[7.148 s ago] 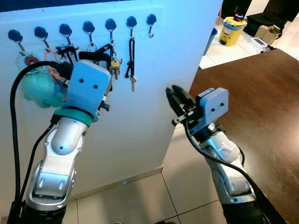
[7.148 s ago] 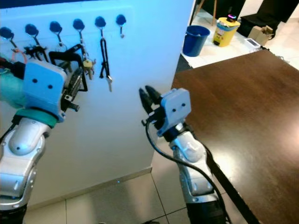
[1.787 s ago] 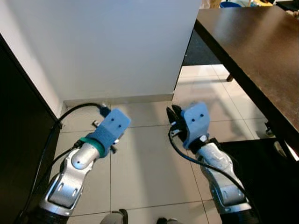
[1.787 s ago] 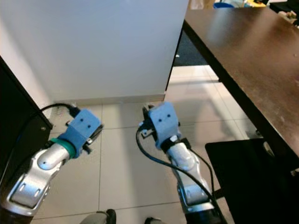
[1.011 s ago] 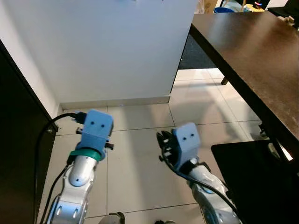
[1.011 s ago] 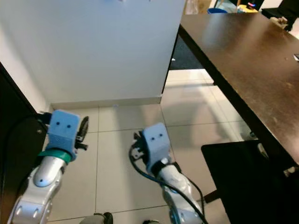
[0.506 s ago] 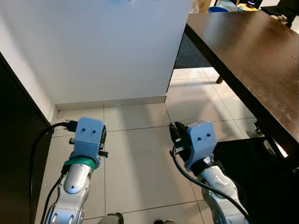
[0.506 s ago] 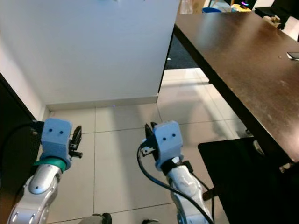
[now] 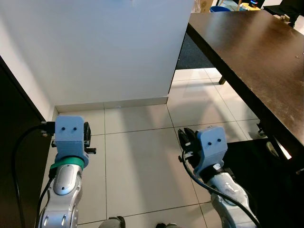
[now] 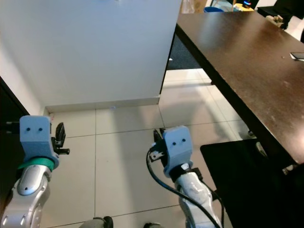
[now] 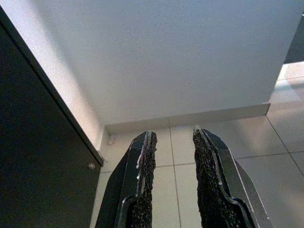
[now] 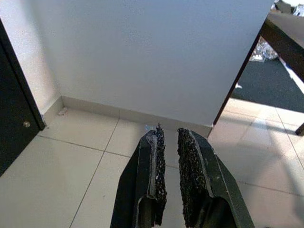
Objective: Hang keys on a hook
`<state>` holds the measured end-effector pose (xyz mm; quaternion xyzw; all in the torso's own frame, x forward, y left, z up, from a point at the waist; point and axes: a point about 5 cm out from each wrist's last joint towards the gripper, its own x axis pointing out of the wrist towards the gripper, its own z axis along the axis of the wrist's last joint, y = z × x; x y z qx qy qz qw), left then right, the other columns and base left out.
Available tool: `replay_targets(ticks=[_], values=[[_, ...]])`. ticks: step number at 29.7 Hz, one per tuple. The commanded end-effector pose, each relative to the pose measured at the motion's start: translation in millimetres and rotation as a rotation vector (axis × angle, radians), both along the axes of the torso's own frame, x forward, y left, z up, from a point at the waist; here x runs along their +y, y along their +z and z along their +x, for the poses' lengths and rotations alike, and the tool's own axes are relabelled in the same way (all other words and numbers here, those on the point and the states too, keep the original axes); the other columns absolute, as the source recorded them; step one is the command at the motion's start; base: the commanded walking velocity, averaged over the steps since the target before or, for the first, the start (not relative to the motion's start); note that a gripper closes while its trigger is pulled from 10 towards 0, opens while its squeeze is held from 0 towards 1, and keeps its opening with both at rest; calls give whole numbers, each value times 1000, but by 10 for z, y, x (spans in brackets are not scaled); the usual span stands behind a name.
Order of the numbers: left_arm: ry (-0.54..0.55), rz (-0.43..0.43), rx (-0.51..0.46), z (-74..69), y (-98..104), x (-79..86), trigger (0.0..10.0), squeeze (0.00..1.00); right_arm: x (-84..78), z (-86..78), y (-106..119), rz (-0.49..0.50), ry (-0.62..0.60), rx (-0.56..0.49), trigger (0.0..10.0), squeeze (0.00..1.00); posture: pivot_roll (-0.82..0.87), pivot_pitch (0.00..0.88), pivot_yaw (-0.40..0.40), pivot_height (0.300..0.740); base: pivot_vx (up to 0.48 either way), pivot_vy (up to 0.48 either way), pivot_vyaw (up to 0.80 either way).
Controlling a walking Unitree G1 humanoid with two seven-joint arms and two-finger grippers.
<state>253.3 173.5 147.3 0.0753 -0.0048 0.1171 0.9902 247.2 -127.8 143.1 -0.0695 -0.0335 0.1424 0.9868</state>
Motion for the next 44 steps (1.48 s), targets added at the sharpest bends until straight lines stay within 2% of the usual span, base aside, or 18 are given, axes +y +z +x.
replay_targets(ticks=[1, 14, 16, 18, 19, 20, 31, 44], values=[[-8, 26, -29, -20, 53, -13, 10000, 0, 14, -2, 3, 6, 7, -11, 10000, 0, 57, 52, 35, 740, 0, 0, 0], [-31, 19, -19, -16, 27, -36, 10000, 0, 1, -17, 22, 23, 1, -33, 10000, 0, 51, 43, 41, 740, 0, 0, 0], [-32, 11, -55, -2, 78, -49, 10000, 0, -8, -13, 89, 51, -8, -79, 10000, 0, 54, 43, 39, 740, 0, 0, 0], [-32, 11, -55, -2, 78, -49, 10000, 0, -8, -13, 89, 51, -8, -79, 10000, 0, 54, 43, 39, 740, 0, 0, 0], [-28, 23, -123, -4, 174, -52, 10000, 0, -20, -7, 169, 89, -23, -129, 10000, 0, 55, 45, 37, 740, 0, 0, 0], [-25, 34, -149, -12, 206, -49, 10000, 0, -24, -7, 185, 99, -26, -140, 10000, 0, 55, 45, 37, 740, 0, 0, 0], [-38, 119, -164, -48, 156, -57, 10000, 0, -26, -29, 172, 111, -36, -147, 10000, 0, 48, 54, 46, 740, 0, 0, 0], [-41, 54, -134, -25, 118, -19, 10000, 0, -21, -16, 175, 110, -51, -152, 10000, 0, 50, 86, 60, 740, 0, 0, 0]])
